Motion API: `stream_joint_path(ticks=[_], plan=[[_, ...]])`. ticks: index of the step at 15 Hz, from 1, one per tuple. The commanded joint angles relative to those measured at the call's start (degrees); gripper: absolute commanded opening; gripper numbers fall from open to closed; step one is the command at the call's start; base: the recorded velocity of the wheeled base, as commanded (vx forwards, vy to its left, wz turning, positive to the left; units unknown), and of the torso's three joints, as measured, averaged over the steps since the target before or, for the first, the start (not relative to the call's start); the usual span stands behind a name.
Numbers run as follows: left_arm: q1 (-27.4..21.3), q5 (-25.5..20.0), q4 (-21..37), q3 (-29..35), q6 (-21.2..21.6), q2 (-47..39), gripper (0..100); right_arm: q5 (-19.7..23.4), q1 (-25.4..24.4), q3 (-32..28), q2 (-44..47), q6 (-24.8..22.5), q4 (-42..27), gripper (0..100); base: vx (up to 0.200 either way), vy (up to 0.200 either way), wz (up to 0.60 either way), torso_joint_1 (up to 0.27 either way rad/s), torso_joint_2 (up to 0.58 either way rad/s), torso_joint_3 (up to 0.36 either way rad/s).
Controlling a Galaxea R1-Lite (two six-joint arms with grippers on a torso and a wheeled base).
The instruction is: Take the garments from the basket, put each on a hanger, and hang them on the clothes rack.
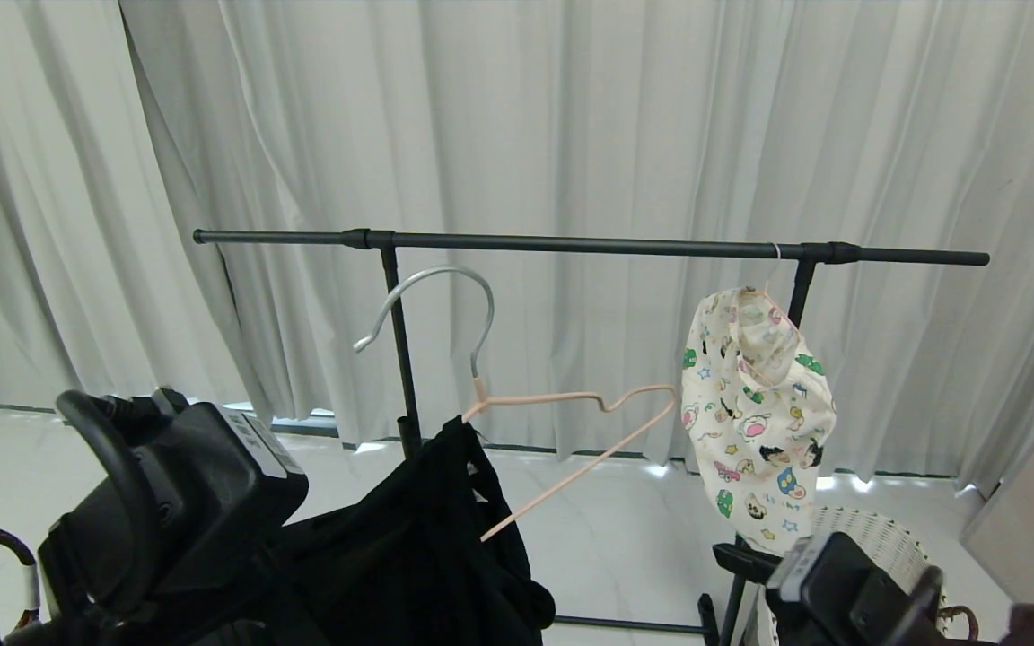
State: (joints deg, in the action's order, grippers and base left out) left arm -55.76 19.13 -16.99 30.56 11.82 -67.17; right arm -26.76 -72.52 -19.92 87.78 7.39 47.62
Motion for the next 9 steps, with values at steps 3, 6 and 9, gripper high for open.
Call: stream_joint_path(ticks=[3, 6, 9], plan=[[-0.05, 0.03, -0.14, 1.17, 0.39, 0.11, 0, 0.04, 1.77, -5.39, 9.77, 0.79, 0.02, 100, 0.0, 0.0, 0.0, 0.0, 0.0, 0.0], [-0.23, 0.03, -0.14, 1.87, 0.83, 0.11, 0, 0.39, 2.56, -7.24, 11.44, 0.79, 0.02, 100, 0.0, 0.0, 0.0, 0.0, 0.0, 0.0], [-1.46, 0.03, -0.14, 2.05, 1.1, 0.11, 0, 0.39, 4.32, -8.29, 12.85, 0.61, 0.02, 100, 0.0, 0.0, 0.0, 0.0, 0.0, 0.0]])
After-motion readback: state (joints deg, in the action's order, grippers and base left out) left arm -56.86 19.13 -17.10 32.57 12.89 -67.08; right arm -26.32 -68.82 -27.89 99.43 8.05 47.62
